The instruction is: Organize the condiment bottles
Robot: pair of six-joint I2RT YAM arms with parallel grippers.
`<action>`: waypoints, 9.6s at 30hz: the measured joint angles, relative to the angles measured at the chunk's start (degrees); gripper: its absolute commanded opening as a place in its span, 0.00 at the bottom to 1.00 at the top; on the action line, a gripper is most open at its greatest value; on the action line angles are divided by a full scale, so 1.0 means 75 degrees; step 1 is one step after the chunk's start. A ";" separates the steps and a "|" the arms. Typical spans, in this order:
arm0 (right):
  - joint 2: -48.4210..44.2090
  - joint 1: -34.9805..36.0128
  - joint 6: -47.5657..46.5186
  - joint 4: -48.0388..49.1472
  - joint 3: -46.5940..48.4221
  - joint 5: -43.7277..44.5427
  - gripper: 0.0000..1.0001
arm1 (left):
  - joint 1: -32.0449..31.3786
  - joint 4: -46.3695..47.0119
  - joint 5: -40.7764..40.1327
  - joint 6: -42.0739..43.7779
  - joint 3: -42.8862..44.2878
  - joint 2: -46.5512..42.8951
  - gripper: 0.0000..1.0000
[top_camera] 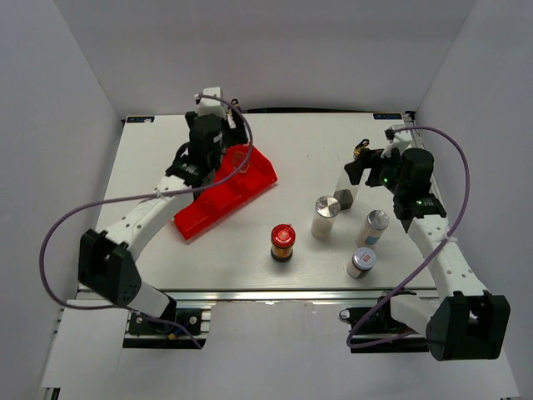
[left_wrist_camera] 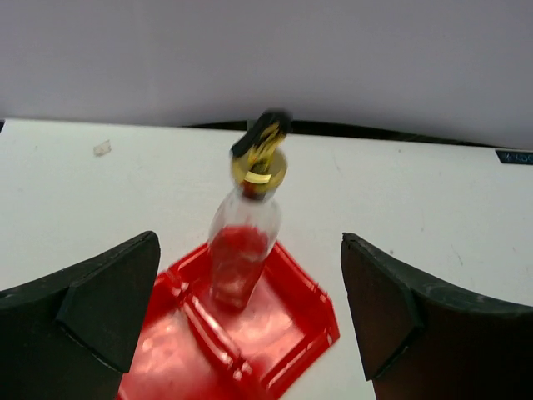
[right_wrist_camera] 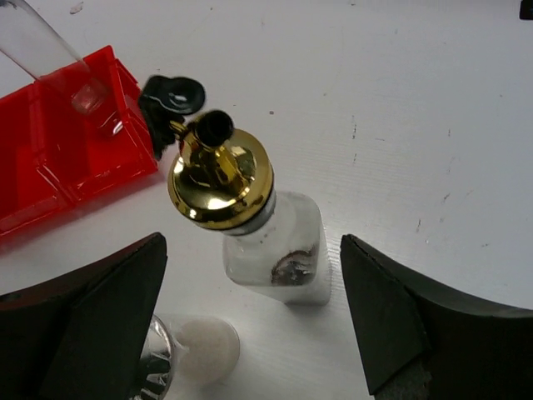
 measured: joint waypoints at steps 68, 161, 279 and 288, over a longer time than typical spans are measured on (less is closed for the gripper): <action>0.6545 0.4774 -0.1239 0.0816 0.6881 0.1620 0.00 | 0.0009 -0.1932 -0.3995 -0.2981 -0.5587 -0.6918 0.98; -0.0772 0.2401 0.1201 -0.1795 0.0236 0.5219 0.89 | -0.4905 -0.1664 0.0338 -0.0697 -0.3212 -0.1239 0.98; -0.2209 0.2363 0.2171 -0.7743 0.0507 0.3147 0.89 | 0.1317 -0.1932 -0.1087 -0.1708 -0.2098 -0.2841 0.98; -0.1813 0.2363 0.2194 -0.6831 -0.0915 0.3051 0.89 | 0.1323 -0.2605 -0.2168 -0.2565 -0.3940 -0.4605 0.98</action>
